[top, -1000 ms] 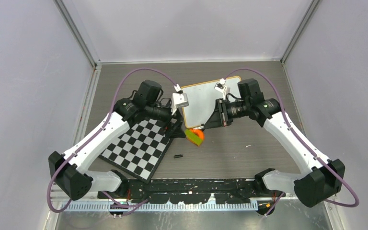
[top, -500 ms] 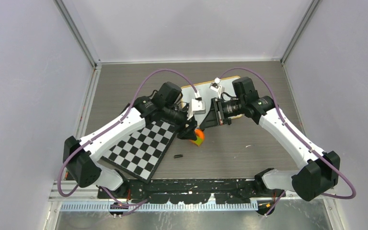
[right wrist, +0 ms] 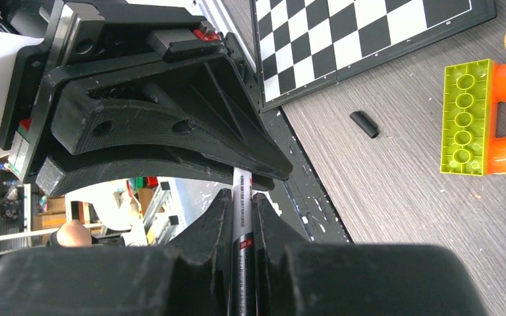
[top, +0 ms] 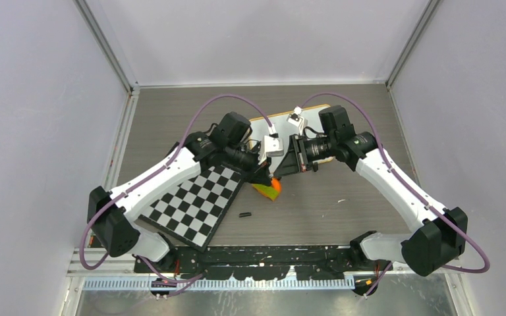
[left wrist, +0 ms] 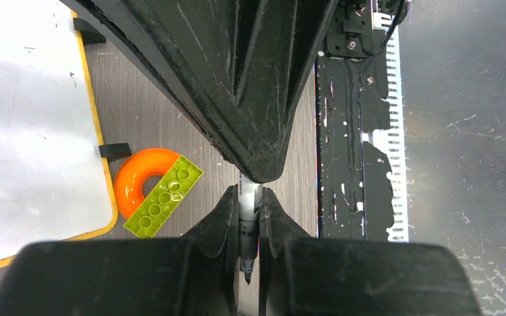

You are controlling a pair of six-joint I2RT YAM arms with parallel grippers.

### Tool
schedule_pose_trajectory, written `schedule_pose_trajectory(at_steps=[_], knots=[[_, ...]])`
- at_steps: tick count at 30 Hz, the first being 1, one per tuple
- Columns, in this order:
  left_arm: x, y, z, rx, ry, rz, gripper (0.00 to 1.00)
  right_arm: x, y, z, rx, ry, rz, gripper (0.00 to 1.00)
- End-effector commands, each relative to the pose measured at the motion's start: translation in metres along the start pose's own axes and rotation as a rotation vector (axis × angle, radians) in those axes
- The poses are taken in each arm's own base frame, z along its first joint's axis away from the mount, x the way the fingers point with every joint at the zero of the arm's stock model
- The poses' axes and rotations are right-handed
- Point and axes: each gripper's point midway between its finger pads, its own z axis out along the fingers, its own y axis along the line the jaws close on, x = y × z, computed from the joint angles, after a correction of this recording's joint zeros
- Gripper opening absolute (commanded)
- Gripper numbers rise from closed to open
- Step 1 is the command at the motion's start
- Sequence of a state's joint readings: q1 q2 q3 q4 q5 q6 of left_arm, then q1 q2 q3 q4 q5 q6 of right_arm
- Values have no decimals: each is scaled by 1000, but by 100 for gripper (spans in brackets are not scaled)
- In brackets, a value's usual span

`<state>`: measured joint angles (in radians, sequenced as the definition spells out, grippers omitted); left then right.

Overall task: Write a sentence on the whiteboard
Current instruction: Pass from the right arm to the left, then pass from the left arm to the right

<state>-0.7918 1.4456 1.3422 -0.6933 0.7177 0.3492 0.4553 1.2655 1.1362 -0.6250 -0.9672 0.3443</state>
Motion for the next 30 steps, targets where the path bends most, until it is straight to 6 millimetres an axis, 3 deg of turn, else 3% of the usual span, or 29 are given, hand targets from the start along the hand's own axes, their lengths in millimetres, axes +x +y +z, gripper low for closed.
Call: schedule_pose_trajectory(at_steps=[1,8,25,30], knots=[[-24,10,-3,-43,-56,49,0,0,16,-2,-50,10,-40,20],[-19,8,0,-23,-42,48,0,5,20,-2,-58,36,-60,28],[-13,7,0,-15,-15,46,0,14,20,-1,-46,85,-76,28],[-12,6,0,-17,-15,40,0,13,22,-2,-42,79,-77,17]])
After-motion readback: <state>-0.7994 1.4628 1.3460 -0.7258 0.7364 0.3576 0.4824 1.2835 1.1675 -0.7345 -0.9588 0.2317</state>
